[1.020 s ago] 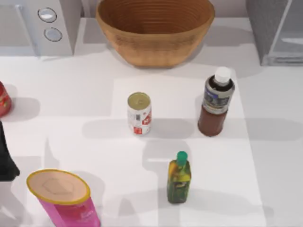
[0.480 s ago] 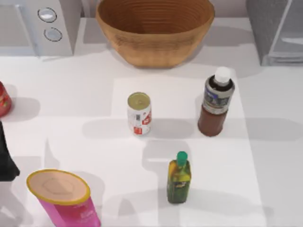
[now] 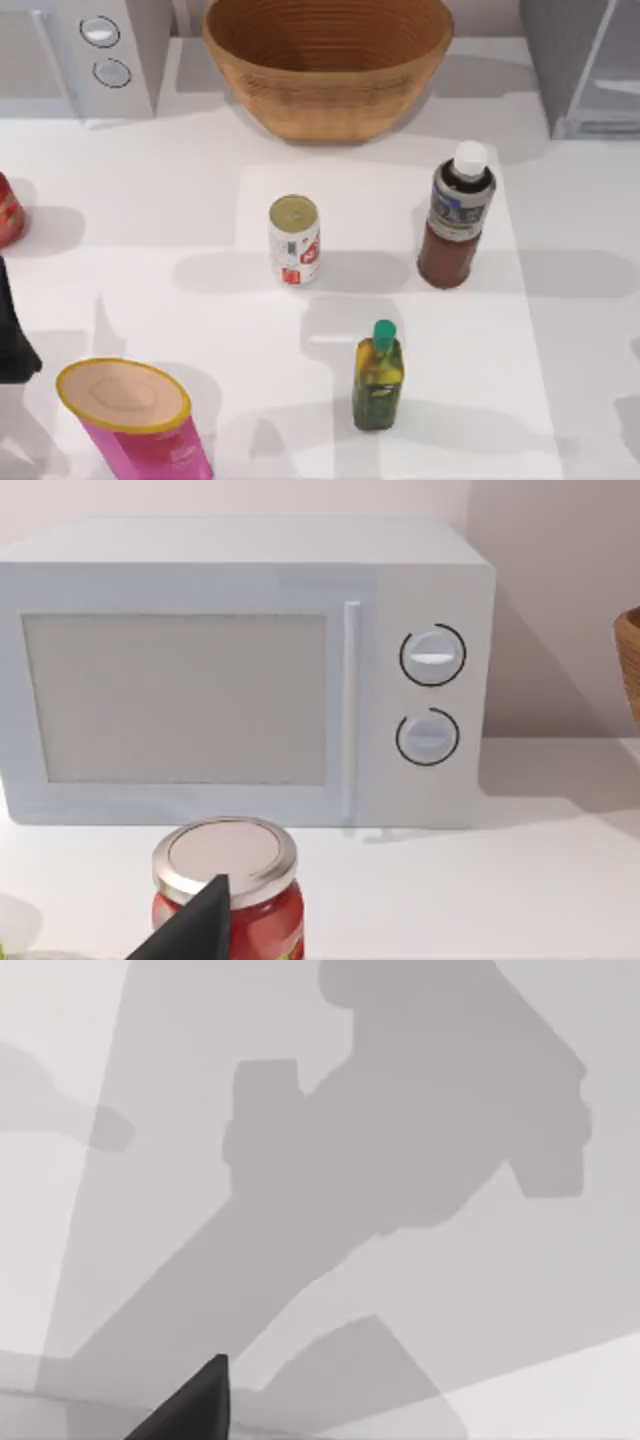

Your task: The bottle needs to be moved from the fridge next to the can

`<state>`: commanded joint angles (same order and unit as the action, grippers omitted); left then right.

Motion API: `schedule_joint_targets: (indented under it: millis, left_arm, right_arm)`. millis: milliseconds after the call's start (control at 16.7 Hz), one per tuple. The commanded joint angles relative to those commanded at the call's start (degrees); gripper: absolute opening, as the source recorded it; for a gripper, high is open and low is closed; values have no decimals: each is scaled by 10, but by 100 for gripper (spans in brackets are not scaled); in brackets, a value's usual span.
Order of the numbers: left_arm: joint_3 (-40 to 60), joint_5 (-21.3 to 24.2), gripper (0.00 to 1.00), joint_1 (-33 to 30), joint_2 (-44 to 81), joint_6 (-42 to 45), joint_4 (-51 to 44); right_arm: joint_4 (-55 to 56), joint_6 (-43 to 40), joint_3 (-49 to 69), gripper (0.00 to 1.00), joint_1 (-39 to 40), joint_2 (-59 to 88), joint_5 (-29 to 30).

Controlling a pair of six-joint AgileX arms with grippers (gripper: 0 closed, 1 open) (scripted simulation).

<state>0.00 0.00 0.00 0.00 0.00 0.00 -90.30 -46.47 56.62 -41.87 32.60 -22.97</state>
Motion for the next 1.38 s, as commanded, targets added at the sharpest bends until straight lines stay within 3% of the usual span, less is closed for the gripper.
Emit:
schedule_joint_targets:
  millis: [360,660,900,1380]
  left_arm:
    - [0,0,100,0,0,0,0]
    - [0,0,100,0,0,0,0]
    - [0,0,100,0,0,0,0]
    - [0,0,100,0,0,0,0]
  right_arm:
    - [6,-389,112,100,-334,400,-165]
    - [39,-617,173,100,-540,630,-270]
    - [59,-694,194,100,-615,708,-312]
    - [79,-679,195,100,-598,711,-316]
